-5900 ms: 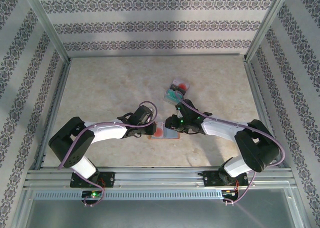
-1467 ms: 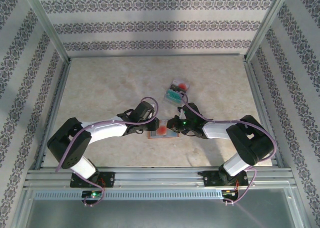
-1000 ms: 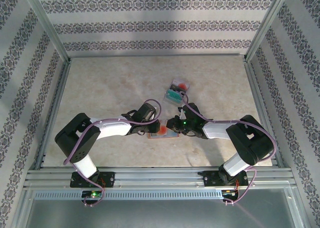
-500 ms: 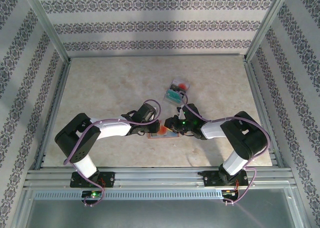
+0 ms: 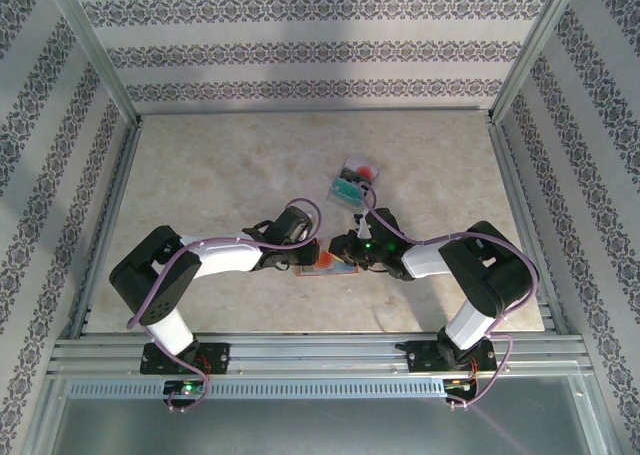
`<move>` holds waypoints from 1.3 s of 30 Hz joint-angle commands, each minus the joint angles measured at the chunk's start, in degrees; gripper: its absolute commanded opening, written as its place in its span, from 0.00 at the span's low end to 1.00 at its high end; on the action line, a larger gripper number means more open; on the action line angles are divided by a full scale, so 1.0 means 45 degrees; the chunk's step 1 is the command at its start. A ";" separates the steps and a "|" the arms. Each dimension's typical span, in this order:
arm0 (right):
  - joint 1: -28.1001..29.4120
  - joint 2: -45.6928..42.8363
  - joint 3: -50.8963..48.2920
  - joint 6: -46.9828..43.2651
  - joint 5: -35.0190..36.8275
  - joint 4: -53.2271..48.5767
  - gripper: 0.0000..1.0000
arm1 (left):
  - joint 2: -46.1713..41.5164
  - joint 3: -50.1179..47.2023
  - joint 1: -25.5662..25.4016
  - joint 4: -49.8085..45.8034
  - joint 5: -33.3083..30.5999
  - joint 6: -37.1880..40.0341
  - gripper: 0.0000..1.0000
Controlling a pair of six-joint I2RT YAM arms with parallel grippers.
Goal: Take the credit cards out of the card holder
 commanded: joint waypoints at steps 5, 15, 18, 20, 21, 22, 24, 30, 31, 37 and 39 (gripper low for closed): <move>0.0220 -0.0022 -0.0196 0.0028 -0.0582 0.0498 0.17 | 0.0047 -0.0173 -0.0238 0.0050 -0.0218 -0.0218 0.15; 0.0237 -0.0080 -0.0391 0.0014 -0.0706 0.0447 0.17 | 0.0120 -0.0060 -0.0238 -0.0081 -0.0286 -0.0286 0.15; 0.0240 -0.0158 -0.0404 -0.0057 -0.0699 0.0305 0.16 | 0.0130 -0.0049 -0.0238 -0.0112 -0.0330 -0.0323 0.15; 0.0223 -0.0178 -0.0413 -0.0088 -0.0717 0.0281 0.15 | 0.0117 -0.0046 -0.0238 -0.0117 -0.0332 -0.0325 0.15; 0.0229 -0.0164 -0.0405 -0.0108 -0.0731 0.0262 0.14 | 0.0125 -0.0043 -0.0238 -0.0132 -0.0323 -0.0343 0.15; 0.0216 -0.0159 -0.0379 -0.0124 -0.0733 0.0260 0.13 | 0.0125 -0.0043 -0.0238 -0.0141 -0.0335 -0.0345 0.15; 0.0211 -0.0120 -0.0356 -0.0172 -0.0738 0.0222 0.11 | 0.0111 -0.0004 -0.0238 -0.0168 -0.0335 -0.0345 0.15; 0.0119 -0.0100 -0.0394 -0.0269 -0.0661 -0.0043 0.07 | 0.0033 -0.0046 -0.0238 -0.0221 -0.0448 -0.0357 0.15; 0.0104 -0.0100 -0.0399 -0.0314 -0.0626 -0.0135 0.07 | 0.0033 -0.0061 -0.0238 -0.0212 -0.0438 -0.0364 0.15; 0.0065 0.0015 -0.0305 -0.0397 -0.0562 -0.0295 0.06 | -0.0006 -0.0148 -0.0218 -0.0309 -0.0710 -0.0438 0.18; 0.0030 0.0005 -0.0256 -0.0396 -0.0599 -0.0303 0.06 | -0.0060 -0.0178 -0.0199 -0.0381 -0.0851 -0.0459 0.19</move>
